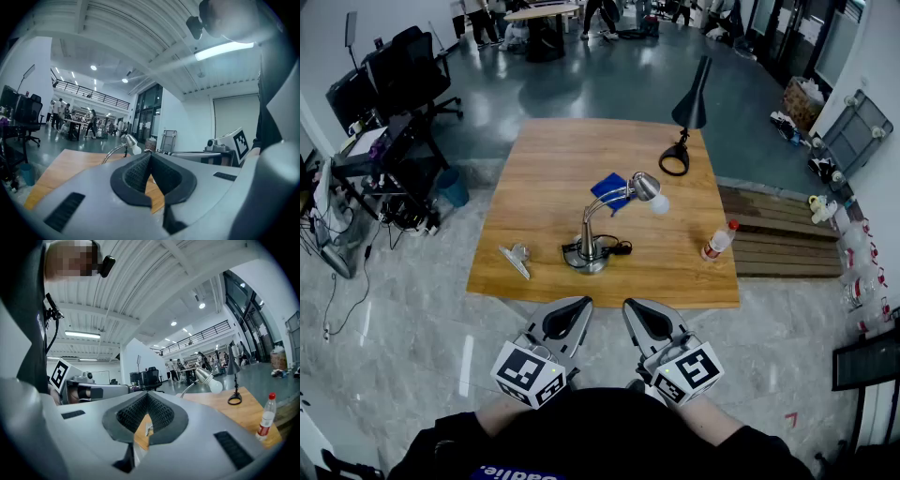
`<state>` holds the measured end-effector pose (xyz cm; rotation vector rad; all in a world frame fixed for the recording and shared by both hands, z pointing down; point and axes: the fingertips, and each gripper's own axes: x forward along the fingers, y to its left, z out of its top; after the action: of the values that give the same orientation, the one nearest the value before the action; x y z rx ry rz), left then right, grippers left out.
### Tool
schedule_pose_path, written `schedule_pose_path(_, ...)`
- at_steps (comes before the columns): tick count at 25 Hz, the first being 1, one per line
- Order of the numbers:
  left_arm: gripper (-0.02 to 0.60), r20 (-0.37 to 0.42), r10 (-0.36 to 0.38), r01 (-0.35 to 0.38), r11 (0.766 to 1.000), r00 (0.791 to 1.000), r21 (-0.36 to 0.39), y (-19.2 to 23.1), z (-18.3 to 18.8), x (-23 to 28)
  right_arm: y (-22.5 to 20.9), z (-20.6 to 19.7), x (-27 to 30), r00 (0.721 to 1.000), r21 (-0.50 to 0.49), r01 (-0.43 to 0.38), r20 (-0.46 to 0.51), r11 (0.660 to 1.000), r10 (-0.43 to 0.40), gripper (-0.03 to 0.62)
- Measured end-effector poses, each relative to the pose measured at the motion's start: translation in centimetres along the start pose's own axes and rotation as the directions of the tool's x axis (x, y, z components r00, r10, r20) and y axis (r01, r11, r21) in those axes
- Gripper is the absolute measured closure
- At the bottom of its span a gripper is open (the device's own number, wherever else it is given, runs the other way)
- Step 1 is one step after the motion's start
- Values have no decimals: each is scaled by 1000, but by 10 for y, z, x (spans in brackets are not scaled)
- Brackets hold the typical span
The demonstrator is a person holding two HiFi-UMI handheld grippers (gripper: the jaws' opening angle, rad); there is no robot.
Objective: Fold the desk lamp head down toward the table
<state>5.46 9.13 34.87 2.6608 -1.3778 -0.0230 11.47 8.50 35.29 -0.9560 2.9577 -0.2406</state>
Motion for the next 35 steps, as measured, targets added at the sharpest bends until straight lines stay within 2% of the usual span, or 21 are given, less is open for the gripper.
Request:
schedule_pose_path(14, 572, -1, 8, -8, 1000, 1000, -2, -3, -2, 2, 0, -3, -2, 1000, 12, -25, -9, 1000, 25, 589)
schedule_pose_path(29, 572, -2, 156, -155, 987, 988, 48, -11, 2, 36, -39, 7, -7, 985, -17, -171, 5, 985, 171, 589)
schedule_pose_path(35, 572, -2, 189, -189, 981, 982, 38, 12, -3, 47, -54, 1, 4, 986, -17, -165, -21, 986, 164, 589)
